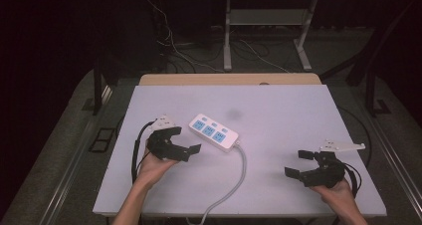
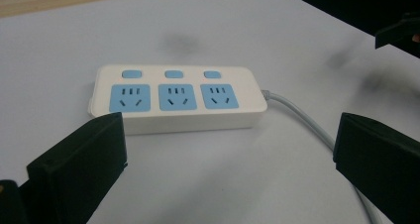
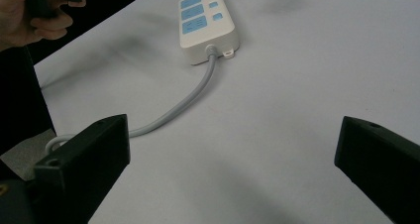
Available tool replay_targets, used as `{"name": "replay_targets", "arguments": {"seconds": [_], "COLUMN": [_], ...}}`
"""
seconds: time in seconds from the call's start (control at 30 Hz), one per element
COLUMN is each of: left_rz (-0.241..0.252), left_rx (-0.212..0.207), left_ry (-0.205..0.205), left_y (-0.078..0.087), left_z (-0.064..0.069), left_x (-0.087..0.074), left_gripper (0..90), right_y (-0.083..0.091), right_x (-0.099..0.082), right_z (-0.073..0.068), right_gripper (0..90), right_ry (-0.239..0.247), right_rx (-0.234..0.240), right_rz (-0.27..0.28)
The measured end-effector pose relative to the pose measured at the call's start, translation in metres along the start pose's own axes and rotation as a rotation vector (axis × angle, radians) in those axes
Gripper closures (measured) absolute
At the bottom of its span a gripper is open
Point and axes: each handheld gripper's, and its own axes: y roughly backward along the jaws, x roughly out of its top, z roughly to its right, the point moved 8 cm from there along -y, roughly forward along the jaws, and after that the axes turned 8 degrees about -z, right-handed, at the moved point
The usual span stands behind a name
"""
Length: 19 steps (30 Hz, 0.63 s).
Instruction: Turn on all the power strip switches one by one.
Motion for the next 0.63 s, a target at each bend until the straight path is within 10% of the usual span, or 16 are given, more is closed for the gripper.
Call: {"name": "replay_targets", "arguments": {"seconds": [0.63], "left_rz": [0.071], "left_rx": [-0.034], "left_ry": [0.037], "left_y": [0.017], "left_z": [0.016], "left_x": [-0.044], "left_gripper": [0.0], "right_y": [-0.004], "right_x": [-0.002], "right_z": [-0.005], "right_gripper": [0.5], "right_ry": [0.009], "right_rx": [0.003], "right_rz": [-0.019]}}
